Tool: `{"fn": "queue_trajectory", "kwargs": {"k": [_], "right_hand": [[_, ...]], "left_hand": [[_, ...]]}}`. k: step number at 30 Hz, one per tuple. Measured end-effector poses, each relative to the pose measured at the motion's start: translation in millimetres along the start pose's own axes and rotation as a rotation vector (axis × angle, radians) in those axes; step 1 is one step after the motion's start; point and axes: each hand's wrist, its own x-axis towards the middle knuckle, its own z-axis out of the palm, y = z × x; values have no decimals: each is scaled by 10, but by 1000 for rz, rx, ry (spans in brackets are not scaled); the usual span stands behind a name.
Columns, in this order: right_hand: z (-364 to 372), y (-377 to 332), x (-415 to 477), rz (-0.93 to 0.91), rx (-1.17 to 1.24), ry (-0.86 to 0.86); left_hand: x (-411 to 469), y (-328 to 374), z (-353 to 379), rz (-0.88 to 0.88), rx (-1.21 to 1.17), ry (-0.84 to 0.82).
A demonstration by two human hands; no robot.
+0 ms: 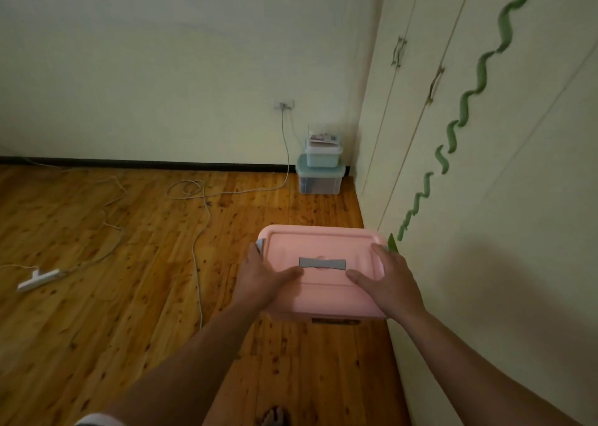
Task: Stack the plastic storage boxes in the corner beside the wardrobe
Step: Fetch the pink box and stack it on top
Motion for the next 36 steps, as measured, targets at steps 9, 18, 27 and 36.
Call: {"fn": "queue_trajectory", "kwargs": {"k": [9, 18, 27, 36], "right_hand": [[144, -514, 1034, 3, 40, 69], [215, -833, 1881, -19, 64, 150], [183, -713, 2809, -57, 66, 114], [-64, -471, 4011, -97, 85, 85]], "left_hand": [[1141, 362, -162, 39, -99, 37], [1969, 694, -214, 39, -183, 64], [2650, 1078, 150, 11, -175, 59], [3391, 1762, 735, -7, -146, 97]]}}
